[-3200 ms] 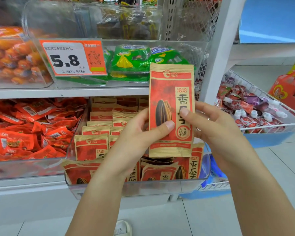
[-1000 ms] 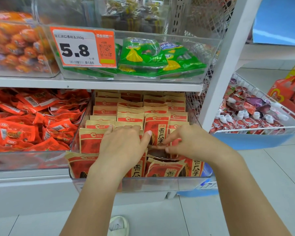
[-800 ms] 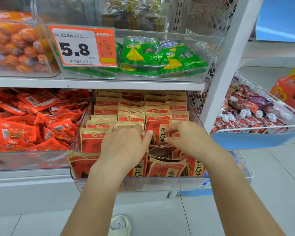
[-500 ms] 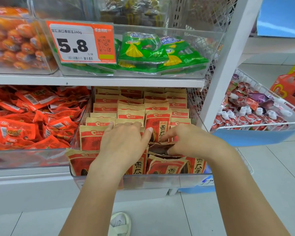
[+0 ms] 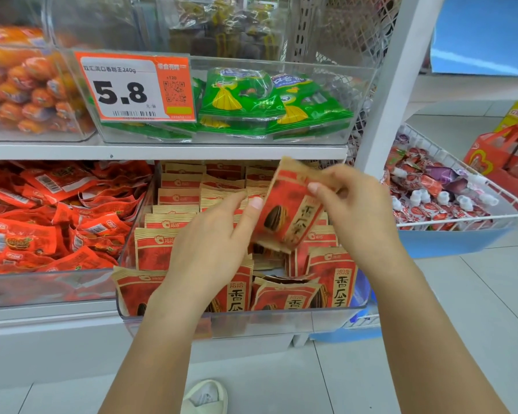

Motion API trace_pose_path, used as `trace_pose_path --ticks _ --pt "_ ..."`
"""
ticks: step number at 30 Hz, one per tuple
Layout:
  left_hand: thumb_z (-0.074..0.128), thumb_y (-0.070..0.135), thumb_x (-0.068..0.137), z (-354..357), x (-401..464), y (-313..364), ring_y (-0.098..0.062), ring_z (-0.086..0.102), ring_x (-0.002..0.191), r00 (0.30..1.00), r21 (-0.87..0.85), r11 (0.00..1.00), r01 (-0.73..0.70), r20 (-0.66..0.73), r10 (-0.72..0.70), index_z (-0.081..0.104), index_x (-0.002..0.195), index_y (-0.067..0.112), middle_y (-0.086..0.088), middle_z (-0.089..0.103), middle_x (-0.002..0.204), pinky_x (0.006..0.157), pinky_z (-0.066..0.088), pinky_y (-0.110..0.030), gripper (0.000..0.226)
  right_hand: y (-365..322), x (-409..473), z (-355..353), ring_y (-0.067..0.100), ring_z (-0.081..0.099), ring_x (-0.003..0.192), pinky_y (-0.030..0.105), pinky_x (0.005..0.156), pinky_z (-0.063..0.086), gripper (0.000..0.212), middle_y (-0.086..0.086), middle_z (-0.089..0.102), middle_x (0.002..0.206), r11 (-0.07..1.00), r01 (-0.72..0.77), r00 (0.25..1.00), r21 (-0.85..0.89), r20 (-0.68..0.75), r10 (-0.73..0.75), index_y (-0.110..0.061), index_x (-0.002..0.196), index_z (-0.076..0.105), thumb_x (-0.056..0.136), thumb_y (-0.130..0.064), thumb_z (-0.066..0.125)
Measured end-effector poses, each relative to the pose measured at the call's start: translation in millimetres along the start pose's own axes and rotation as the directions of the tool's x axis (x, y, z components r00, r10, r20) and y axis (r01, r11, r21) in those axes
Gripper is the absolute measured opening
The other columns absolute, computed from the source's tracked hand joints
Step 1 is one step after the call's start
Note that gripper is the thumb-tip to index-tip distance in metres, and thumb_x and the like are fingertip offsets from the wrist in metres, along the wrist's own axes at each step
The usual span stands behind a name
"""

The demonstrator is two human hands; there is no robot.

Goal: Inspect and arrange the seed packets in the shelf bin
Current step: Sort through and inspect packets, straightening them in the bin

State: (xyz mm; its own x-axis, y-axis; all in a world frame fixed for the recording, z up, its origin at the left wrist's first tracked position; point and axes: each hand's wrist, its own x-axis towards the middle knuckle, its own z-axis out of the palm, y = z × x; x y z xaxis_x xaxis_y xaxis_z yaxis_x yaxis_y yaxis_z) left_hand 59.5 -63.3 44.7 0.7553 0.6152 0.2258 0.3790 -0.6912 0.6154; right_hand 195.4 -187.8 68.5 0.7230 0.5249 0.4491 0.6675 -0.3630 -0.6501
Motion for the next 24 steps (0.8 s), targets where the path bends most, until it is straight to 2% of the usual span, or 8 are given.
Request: trace_pose_path --ticks 4,6,9,11,14,16,21,24 --pt "0.028 0.055 0.099 1.7 0.5 1.1 -0.002 0.05 0.107 0.991 -0.227 0.974 -0.013 -0.133 -0.018 0.052 0.136 0.033 0.02 0.056 0.11 0.085 0.037 -0.025 0.049 -13.8 -4.9 -15.3 0.012 0.064 0.073 0.038 0.072 0.054 0.012 -0.014 0.065 0.077 0.93 0.149 0.892 0.337 -0.451 0.021 -0.031 0.085 0.061 0.089 -0.02 0.067" --pt "0.032 0.055 0.1 2.1 2.3 1.4 0.001 0.054 0.111 0.988 -0.386 0.923 -0.007 -0.144 -0.053 0.057 0.128 0.036 0.023 0.06 0.114 0.089 0.041 -0.023 0.042 -17.4 -7.1 -23.9 0.008 0.066 0.074 0.031 0.072 0.056 0.015 -0.009 0.068 0.08 0.825 0.182 0.85 0.535 -0.507 0.141 -0.025 0.087 0.06 0.089 -0.014 0.069" --pt "0.037 0.051 0.101 -0.4 5.0 8.9 0.001 0.063 0.107 0.99 -0.627 0.779 0.026 -0.09 -0.106 0.065 0.109 0.037 0.016 0.071 0.108 0.094 0.048 -0.027 0.032 -15.0 -9.1 -30.3 0.006 0.068 0.069 0.024 0.065 0.055 0.013 -0.008 0.073 0.074 0.659 0.102 0.856 0.745 -0.403 0.324 -0.013 0.094 0.061 0.087 -0.01 0.071" --pt "0.039 0.043 0.101 -4.1 3.8 18.4 -0.002 0.069 0.096 0.994 -0.711 0.697 0.095 0.026 -0.11 0.068 0.105 0.031 0.01 0.076 0.099 0.083 0.054 -0.021 0.032 -14.6 -11.7 -30.3 0.001 0.064 0.058 0.018 0.054 0.049 0.013 -0.01 0.07 0.063 0.583 -0.01 0.876 0.813 -0.274 0.396 -0.007 0.098 0.06 0.088 -0.005 0.069" --pt "0.045 0.041 0.096 -8.4 -4.3 35.4 -0.008 0.073 0.074 0.971 -0.746 0.63 0.217 0.233 -0.06 0.075 0.087 0.027 0.004 0.077 0.082 0.06 0.053 -0.014 0.034 -17.0 -18.2 -30.4 0.0 0.059 0.047 0.015 0.046 0.045 0.012 -0.01 0.065 0.052 0.542 -0.116 0.904 0.833 -0.138 0.404 -0.004 0.099 0.06 0.088 -0.002 0.066" --pt "0.049 0.044 0.089 -6.3 -8.7 42.2 -0.012 0.073 0.069 0.956 -0.739 0.638 0.214 0.293 0.019 0.078 0.079 0.024 -0.002 0.077 0.08 0.059 0.052 -0.016 0.037 -17.6 -21.4 -31.7 0.0 0.059 0.047 0.015 0.047 0.046 0.01 -0.009 0.064 0.051 0.557 -0.145 0.913 0.818 -0.107 0.394 -0.009 0.092 0.061 0.087 -0.002 0.067" --pt "0.067 0.03 0.077 5.7 -11.4 52.5 -0.023 0.075 0.078 0.903 -0.755 0.605 0.255 0.409 0.13 0.07 0.103 0.013 -0.009 0.077 0.089 0.065 0.058 -0.026 0.032 -17.1 -28.1 -40.1 0.008 0.066 0.054 0.02 0.049 0.051 0.012 -0.001 0.072 0.065 0.521 -0.218 0.902 0.825 -0.034 0.43 -0.011 0.093 0.063 0.086 -0.006 0.071" --pt "0.068 0.025 0.077 11.8 -12.6 56.0 -0.024 0.075 0.079 0.93 -0.785 0.569 0.243 0.355 0.092 0.069 0.106 0.013 -0.01 0.077 0.088 0.066 0.06 -0.028 0.031 -14.8 -28.8 -45.6 0.005 0.064 0.051 0.017 0.047 0.048 0.011 -0.004 0.07 0.062 0.508 -0.248 0.898 0.825 -0.001 0.44 -0.008 0.1 0.063 0.09 -0.011 0.067"
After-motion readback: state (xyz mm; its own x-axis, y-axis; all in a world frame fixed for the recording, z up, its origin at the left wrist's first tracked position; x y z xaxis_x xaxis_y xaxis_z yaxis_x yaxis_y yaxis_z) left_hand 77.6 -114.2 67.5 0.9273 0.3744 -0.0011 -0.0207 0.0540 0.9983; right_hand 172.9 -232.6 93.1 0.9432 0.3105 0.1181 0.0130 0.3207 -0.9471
